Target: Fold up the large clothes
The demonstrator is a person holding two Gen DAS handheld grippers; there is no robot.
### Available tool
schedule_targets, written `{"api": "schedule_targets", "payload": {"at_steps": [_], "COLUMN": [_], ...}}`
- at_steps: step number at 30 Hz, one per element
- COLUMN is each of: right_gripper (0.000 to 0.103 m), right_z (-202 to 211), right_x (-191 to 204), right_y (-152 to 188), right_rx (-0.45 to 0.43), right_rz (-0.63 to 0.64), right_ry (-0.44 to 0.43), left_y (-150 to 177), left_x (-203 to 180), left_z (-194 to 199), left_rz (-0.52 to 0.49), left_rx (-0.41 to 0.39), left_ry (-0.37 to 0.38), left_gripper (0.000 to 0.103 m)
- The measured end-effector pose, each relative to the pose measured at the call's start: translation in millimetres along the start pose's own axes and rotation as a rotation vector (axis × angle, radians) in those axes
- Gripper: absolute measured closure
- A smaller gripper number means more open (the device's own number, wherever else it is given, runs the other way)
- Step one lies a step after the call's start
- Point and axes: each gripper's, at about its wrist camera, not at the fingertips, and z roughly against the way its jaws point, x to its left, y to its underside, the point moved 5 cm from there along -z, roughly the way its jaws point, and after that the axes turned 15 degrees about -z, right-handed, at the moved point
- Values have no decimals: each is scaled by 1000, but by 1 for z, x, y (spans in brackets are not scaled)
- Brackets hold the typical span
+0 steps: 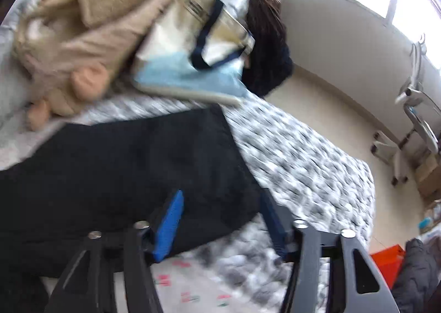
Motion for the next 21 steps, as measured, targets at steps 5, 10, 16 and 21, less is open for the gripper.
{"api": "schedule_targets", "payload": {"at_steps": [5,10,16,21], "right_gripper": [17,17,13,13], "right_z": [8,-31,-6,62], "right_x": [92,99,63,61], "right_y": [32,80,91,99], "right_rx": [13,183,343,303], "right_rz": [155,83,25,36], "right_ry": [-232,-272,-134,-267], "left_y": [1,47,68,77], "left_x": [5,22,36,65], "left_z": [-32,-85,-68,-35], "left_rz": [-31,-99,-40,98], "left_rx": [5,198,243,244], "left_ry": [-12,-76,-6,27], "left_gripper": [1,0,0,0]}}
